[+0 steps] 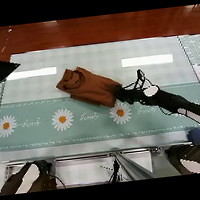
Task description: Fold the shirts.
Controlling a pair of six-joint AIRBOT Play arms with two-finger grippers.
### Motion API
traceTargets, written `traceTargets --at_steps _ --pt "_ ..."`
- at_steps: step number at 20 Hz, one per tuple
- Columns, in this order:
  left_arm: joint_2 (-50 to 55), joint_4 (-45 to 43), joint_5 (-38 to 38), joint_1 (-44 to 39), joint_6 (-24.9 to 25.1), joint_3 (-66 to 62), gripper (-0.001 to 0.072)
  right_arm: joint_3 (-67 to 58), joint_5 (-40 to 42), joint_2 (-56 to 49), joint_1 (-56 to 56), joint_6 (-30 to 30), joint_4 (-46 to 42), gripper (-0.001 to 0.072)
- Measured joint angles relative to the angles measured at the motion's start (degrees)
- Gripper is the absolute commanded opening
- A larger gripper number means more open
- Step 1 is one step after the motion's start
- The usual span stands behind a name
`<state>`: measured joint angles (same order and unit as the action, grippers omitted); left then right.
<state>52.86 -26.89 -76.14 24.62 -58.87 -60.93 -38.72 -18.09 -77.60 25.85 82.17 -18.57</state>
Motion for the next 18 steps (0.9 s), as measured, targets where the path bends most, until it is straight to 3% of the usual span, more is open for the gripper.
traceTargets --at_steps 4,12,15,18 --pt "1.11 -0.02 0.22 -0.2 0.02 0.0 0.0021 -7.04 -8.07 6.91 -4.61 -5.29 -3.76 0.0025" --pt "7.48 0.02 2.54 -5.62 1.31 0.0 0.0021 -27.02 -45.81 30.49 -30.77 15.39 -35.58 0.0025" --pt "9.33 0.02 3.34 -7.93 3.04 0.0 0.0021 -30.25 -61.51 36.46 -44.3 17.84 -42.66 0.0025" --pt "10.27 0.09 4.28 -9.14 4.61 0.0 0.0022 -31.54 -75.1 39.71 -57.05 15.69 -50.14 0.0025"
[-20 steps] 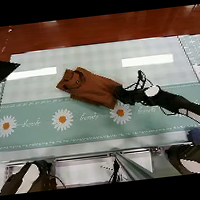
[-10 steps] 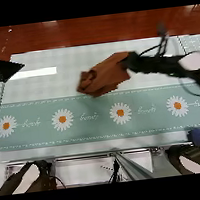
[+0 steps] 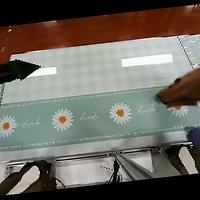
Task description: Fold the shirts.
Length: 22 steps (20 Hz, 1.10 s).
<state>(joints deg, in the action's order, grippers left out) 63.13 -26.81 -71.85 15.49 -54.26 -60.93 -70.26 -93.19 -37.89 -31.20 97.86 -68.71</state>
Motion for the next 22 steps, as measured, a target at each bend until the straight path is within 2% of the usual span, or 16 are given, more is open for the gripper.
traceTargets --at_steps 3,6,8,12,20,21,22 --pt "0.37 0.0 1.29 -0.46 1.29 0.0 0.0021 -0.63 -7.43 1.4 -9.57 -2.84 -12.83 0.0025" --pt "0.52 0.04 2.05 -0.66 2.03 0.0 0.0022 -0.87 -10.67 1.97 -16.11 -4.31 -27.63 0.0025" --pt "0.57 0.02 2.49 -0.7 2.62 0.0 0.0022 -0.98 -11.78 2.1 -19.23 -5.09 -34.05 0.0025" --pt "0.68 0.02 3.43 -0.7 4.02 -0.07 0.0022 -0.98 -12.68 2.23 -23.93 -6.6 -41.7 0.0025" --pt "0.68 0.02 10.75 -0.7 4.74 -0.17 0.0021 -0.98 -12.96 2.6 -28.3 -9.64 -51.87 0.0026" --pt "0.68 0.02 11.54 -0.7 4.76 -0.24 0.0022 -0.98 -12.98 2.78 -28.46 -9.99 -53.33 0.0048" --pt "0.68 0.04 12.46 -0.7 4.81 -0.39 0.0021 -0.98 -12.98 2.95 -28.52 -10.38 -54.6 0.0143"
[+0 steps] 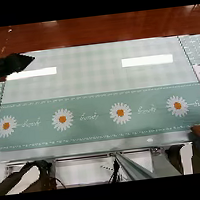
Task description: Fold the shirts.
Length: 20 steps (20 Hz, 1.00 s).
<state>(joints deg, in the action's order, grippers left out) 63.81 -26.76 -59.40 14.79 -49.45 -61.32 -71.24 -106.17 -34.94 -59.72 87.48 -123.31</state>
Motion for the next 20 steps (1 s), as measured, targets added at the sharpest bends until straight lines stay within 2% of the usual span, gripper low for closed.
traceTargets --at_steps 3,4,5,6,13,14,17,18,20 --pt "0.0 -0.04 1.68 0.0 0.52 -1.22 0.0022 0.0 -0.02 0.52 -0.15 -0.55 -3.67 0.0161" --pt "0.0 -0.02 2.1 0.0 0.63 -1.75 0.0021 0.0 -0.02 0.66 -0.17 -0.7 -4.68 0.0205" --pt "0.0 -0.02 2.29 0.0 0.81 -2.34 0.0021 0.0 -0.02 0.76 -0.17 -0.7 -5.64 0.0326" --pt "0.0 -0.04 2.49 0.0 0.83 -2.91 0.0022 0.0 -0.02 0.83 -0.17 -0.72 -6.36 0.0408" --pt "0.0 -0.04 2.97 0.0 1.01 -5.27 0.0024 0.0 1.97 0.94 -0.17 0.31 -7.28 0.04" --pt "-0.02 -0.04 2.95 0.0 1.03 -5.38 0.0066 0.0 3.56 0.81 -0.17 0.63 -5.88 0.0396" --pt "-0.11 -0.07 2.6 -0.13 1.03 -5.53 0.041 0.0 10.97 0.0 -0.22 0.98 7.23 0.0397" --pt "-0.11 -0.04 2.4 -0.35 1.01 -5.55 0.0446 0.0 13.79 -0.66 -0.2 0.61 14.95 0.0397" --pt "-0.11 -0.15 0.85 -1.86 1.03 -5.6 0.0446 0.09 17.97 -2.73 0.37 -0.98 32.98 0.0398"
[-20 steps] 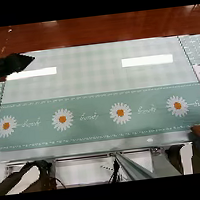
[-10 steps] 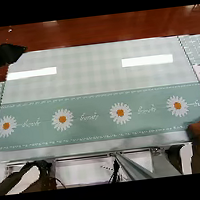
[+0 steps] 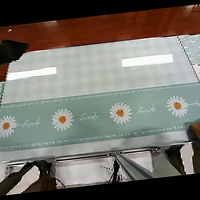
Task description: Fold the shirts.
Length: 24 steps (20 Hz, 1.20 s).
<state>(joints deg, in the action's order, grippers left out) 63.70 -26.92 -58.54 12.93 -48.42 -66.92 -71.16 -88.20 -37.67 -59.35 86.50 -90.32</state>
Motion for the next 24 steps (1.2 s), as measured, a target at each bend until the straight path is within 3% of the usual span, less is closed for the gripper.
traceTargets --at_steps 3,5,6,8,14,18,24 --pt "0.0 -5.01 -1.62 -5.68 -1.66 -0.09 0.0457 0.42 3.19 -4.33 6.1 -2.58 20.79 0.0408" --pt "0.0 -14.14 -2.73 -10.93 -7.85 -0.55 0.0633 0.52 4.26 -7.5 14.45 -5.11 24.17 0.0573" --pt "0.0 -19.89 -3.39 -13.79 -12.24 -0.85 0.0698 0.59 4.5 -9.25 19.67 -6.16 23.41 0.0608" --pt "0.0 -30.51 -5.01 -18.95 -19.76 -1.2 0.072 0.63 5.22 -12.57 30.42 -7.39 18.99 0.0608" --pt "0.0 -52.96 -9.01 -30.84 -35.32 -1.62 0.072 0.7 8.11 -21.35 55.78 -7.8 7.96 0.0609" --pt "0.13 -59.58 -10.32 -33.59 -40.39 -1.66 0.072 0.7 10.01 -24.41 62.12 -6.34 5.44 0.0607" --pt "0.28 -62.03 -9.66 -34.49 -42.45 -1.66 0.072 0.7 10.58 -25.55 64.22 -4.04 6.36 0.0607"
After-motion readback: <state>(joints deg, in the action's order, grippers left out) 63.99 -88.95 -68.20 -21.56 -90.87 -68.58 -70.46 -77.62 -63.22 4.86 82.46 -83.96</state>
